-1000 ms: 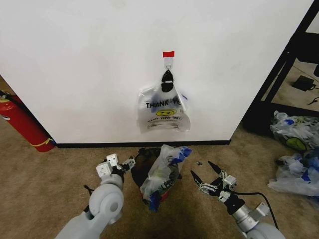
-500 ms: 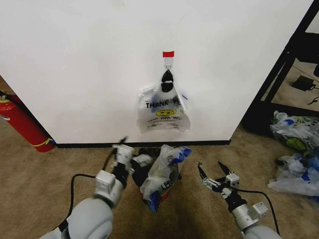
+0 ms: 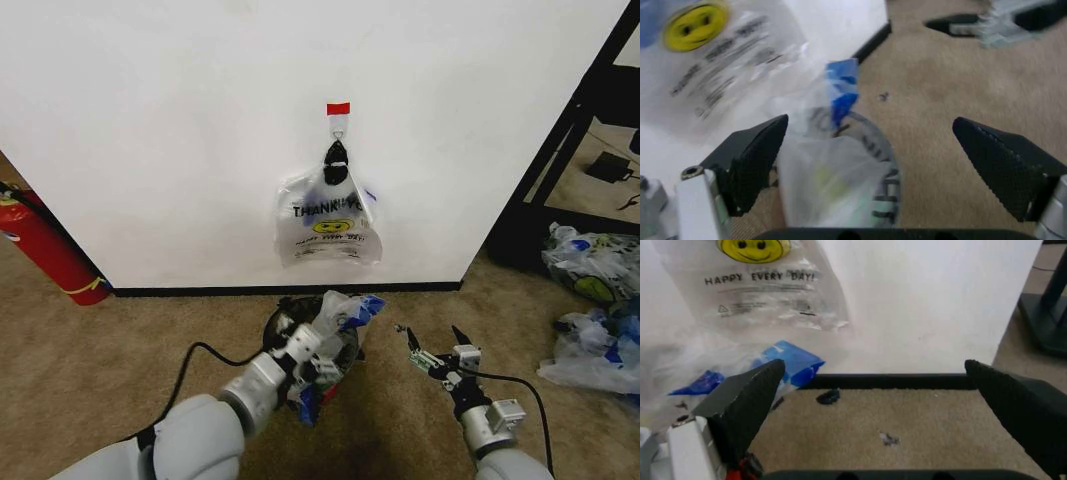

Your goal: Pick up the garbage bag from the wall and place it over the trash bin.

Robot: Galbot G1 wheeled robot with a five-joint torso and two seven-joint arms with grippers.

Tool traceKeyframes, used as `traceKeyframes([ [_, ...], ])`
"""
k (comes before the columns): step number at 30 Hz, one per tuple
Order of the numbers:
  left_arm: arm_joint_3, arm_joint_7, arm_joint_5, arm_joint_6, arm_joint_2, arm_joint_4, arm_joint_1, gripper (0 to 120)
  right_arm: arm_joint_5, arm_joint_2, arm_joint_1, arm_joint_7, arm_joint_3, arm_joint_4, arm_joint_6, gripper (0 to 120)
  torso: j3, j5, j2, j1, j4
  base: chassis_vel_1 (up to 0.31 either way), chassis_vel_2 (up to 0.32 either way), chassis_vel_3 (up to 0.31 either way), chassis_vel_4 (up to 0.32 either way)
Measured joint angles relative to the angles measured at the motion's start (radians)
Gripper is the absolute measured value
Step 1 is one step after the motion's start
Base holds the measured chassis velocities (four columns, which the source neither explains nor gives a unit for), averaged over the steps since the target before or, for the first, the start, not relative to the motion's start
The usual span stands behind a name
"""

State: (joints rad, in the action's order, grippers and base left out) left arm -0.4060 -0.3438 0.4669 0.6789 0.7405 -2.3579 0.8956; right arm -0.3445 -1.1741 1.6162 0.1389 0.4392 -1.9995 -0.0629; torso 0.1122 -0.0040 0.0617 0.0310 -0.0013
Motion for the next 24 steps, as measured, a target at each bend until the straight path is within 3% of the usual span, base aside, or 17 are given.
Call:
traceKeyframes([
  [2,-0.078,-0.021,-0.046,0.046,0.024,0.047,-0.068,95,0.002,0.0,-0.005,0.01,0.0,0.002,0.009,100,0.0,0.0001,0.0,0.0,-0.0002,0.0,0.0,0.0,0.0],
  [9,-0.169,-0.078,-0.041,0.065,0.064,0.119,-0.165,84,0.0,-0.004,-0.012,0.013,0.008,0.012,0.014,100,0.0,0.0001,0.0,0.0,-0.0003,0.0,0.0,0.0,0.0],
  [18,-0.193,-0.079,-0.042,0.062,0.036,0.114,-0.131,77,-0.032,-0.001,-0.029,0.012,0.009,0.014,0.018,100,0.0,0.0002,0.0,0.0,0.0004,0.0,0.0,0.0,0.0],
  [24,-0.185,-0.062,-0.109,0.06,0.049,0.155,-0.128,70,-0.059,0.005,-0.04,0.012,0.005,0.005,0.021,100,0.0,0.0001,0.0,0.0,-0.0003,0.0,0.0,0.0,0.0],
])
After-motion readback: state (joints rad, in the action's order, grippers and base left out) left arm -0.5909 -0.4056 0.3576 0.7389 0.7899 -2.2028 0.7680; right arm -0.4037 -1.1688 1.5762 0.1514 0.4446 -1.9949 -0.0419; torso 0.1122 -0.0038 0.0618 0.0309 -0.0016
